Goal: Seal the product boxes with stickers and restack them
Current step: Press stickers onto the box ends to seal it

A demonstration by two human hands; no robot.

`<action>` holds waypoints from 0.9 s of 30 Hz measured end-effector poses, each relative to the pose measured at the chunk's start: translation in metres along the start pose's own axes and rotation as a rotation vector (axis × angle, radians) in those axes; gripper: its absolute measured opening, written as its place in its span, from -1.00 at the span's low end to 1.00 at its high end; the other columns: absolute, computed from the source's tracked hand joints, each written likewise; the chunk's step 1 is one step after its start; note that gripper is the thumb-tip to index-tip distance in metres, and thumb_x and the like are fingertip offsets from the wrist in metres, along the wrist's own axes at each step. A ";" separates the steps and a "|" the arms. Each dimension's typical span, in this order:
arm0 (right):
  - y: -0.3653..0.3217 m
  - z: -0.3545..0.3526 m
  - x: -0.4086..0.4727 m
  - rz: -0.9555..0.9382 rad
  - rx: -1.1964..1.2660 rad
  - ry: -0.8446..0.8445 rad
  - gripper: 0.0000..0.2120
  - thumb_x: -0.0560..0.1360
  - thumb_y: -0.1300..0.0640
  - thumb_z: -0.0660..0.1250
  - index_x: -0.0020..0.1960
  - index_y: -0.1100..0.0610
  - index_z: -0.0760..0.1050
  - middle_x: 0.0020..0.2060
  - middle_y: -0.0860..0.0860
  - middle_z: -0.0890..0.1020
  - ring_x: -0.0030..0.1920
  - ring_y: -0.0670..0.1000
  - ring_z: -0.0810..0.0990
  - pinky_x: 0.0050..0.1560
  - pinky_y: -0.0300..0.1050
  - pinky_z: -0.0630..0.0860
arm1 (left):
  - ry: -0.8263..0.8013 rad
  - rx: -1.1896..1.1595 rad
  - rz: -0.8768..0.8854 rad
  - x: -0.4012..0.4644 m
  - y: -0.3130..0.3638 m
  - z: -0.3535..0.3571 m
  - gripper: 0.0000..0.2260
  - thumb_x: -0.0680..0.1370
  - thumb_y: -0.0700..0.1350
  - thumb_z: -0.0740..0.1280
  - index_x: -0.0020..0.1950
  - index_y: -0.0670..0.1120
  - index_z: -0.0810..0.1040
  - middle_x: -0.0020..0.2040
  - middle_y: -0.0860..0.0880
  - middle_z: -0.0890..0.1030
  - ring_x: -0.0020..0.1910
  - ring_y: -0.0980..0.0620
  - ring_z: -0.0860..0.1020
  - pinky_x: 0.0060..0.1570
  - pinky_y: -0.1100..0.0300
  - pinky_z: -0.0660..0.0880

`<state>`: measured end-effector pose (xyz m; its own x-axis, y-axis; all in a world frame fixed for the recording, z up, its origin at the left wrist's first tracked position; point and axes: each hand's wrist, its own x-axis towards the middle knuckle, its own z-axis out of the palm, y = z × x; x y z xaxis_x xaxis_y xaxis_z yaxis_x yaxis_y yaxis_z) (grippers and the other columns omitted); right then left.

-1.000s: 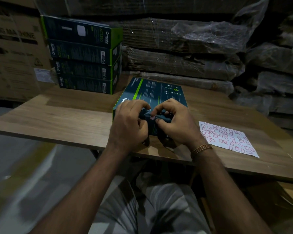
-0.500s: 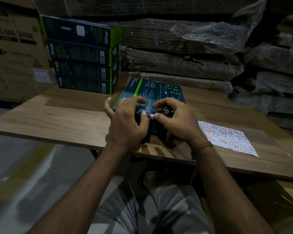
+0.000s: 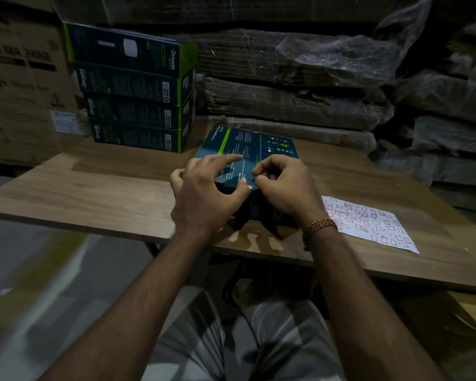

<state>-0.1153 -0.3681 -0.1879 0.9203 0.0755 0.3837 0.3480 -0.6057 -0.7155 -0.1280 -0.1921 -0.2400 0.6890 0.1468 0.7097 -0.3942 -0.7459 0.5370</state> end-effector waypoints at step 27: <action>-0.002 0.006 0.000 0.021 -0.047 0.017 -0.84 0.47 -0.03 0.58 -0.01 -0.09 0.63 -0.12 -0.17 0.69 -0.13 -0.16 0.61 -0.04 -0.01 0.65 | 0.039 -0.101 -0.055 0.003 -0.007 0.006 -0.70 0.68 -0.06 0.21 0.41 0.09 0.48 0.15 0.17 0.64 0.19 0.14 0.54 0.46 -0.14 0.26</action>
<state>-0.1153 -0.3618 -0.1901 0.9241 0.0495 0.3788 0.3195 -0.6438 -0.6953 -0.1198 -0.1899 -0.2443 0.6875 0.2124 0.6944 -0.4174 -0.6669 0.6172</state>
